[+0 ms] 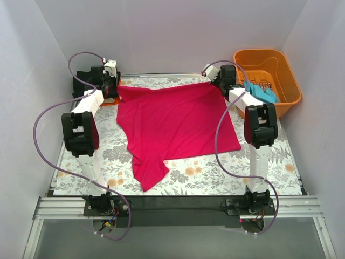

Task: Fold and stack the t-shirts
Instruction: Fold the tshirt

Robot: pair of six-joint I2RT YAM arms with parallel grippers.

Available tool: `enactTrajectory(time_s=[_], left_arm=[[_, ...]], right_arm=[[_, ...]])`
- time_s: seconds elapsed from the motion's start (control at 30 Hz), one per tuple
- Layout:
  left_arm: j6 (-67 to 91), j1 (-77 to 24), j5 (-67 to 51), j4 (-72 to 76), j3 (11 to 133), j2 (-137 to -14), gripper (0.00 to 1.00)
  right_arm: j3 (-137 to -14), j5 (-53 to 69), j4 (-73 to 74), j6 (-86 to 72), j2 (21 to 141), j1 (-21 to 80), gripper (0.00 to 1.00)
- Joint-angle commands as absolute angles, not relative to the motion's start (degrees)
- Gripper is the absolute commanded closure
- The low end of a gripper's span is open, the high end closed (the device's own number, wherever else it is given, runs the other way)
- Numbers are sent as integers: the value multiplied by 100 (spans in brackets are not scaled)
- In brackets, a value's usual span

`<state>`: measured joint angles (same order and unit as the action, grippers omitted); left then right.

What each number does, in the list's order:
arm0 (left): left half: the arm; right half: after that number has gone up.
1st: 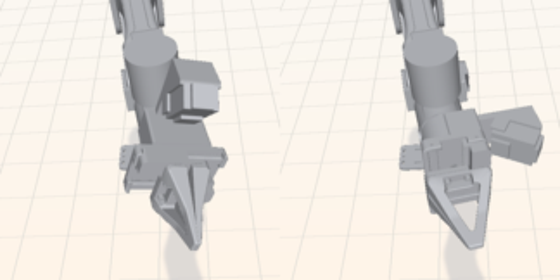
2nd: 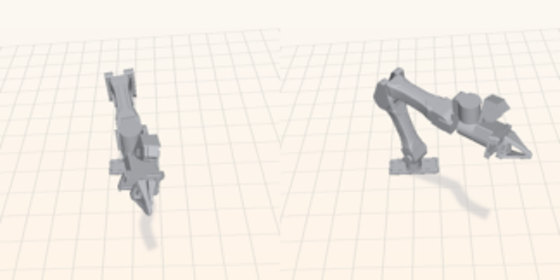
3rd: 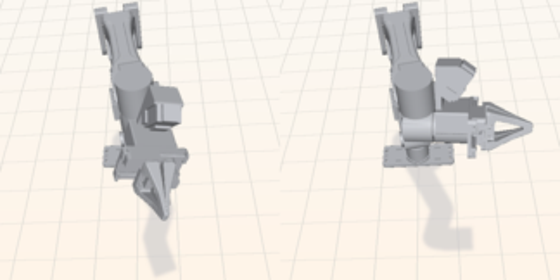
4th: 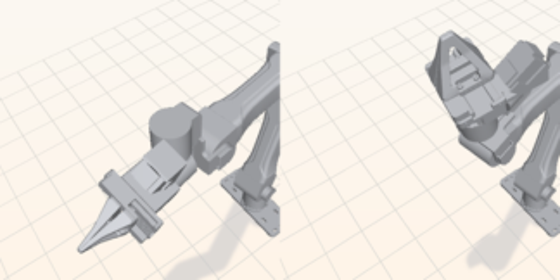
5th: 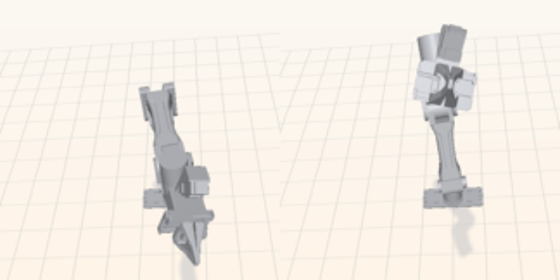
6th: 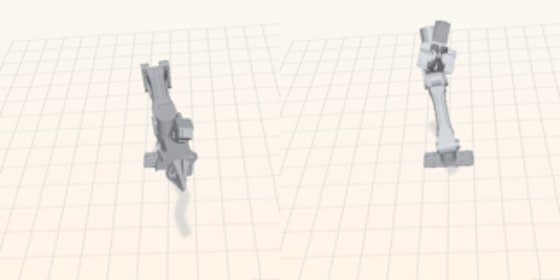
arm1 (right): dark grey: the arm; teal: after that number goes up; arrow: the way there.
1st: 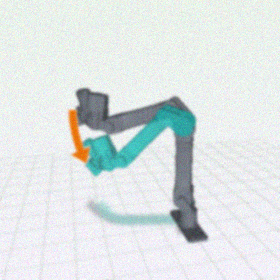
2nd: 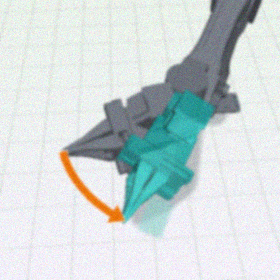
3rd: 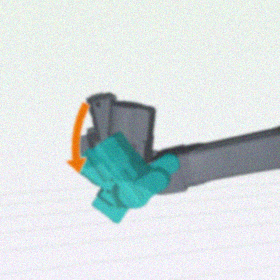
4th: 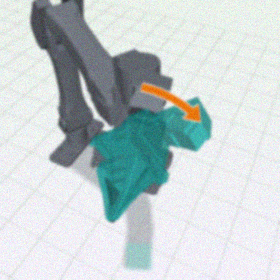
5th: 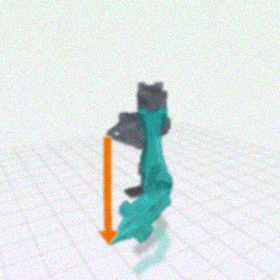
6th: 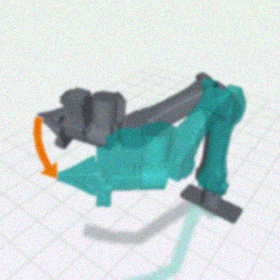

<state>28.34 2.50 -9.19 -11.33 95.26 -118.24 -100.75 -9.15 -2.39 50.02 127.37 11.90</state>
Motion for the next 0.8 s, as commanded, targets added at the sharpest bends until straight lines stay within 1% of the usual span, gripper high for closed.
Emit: enactTrajectory(time_s=[0.0,0.13,0.17,0.4,0.5,0.67,0.7,0.73,0.77], left_arm=[[2707,299,-1326,-1573,9194,-10917,100],[2637,290,-1748,-1871,8466,-10214,100],[2645,290,-2010,-1959,8368,-9943,100],[2094,290,-2829,-2829,7419,-9133,100],[1969,229,-2891,-3041,7024,-9123,100],[1855,79,-3050,-3349,6803,-9509,100],[1811,79,-3059,-3357,6707,-9527,100],[1750,79,-3093,-3444,6671,-9545,100],[1732,79,-3068,-3480,6662,-9545,93]], right_arm=[[-9643,-616,-281,5238,12068,1108,99],[-9194,-282,-133,5247,11664,1037,99],[-9098,-255,-123,5273,11489,1037,99],[-8175,211,149,5739,10898,896,99],[-7946,255,272,5897,10951,862,99],[-7858,299,667,6046,11188,870,99],[-7857,316,885,6090,11197,844,94],[-7857,456,1027,6117,11180,835,87],[-7805,553,1141,6135,11067,818,62]])
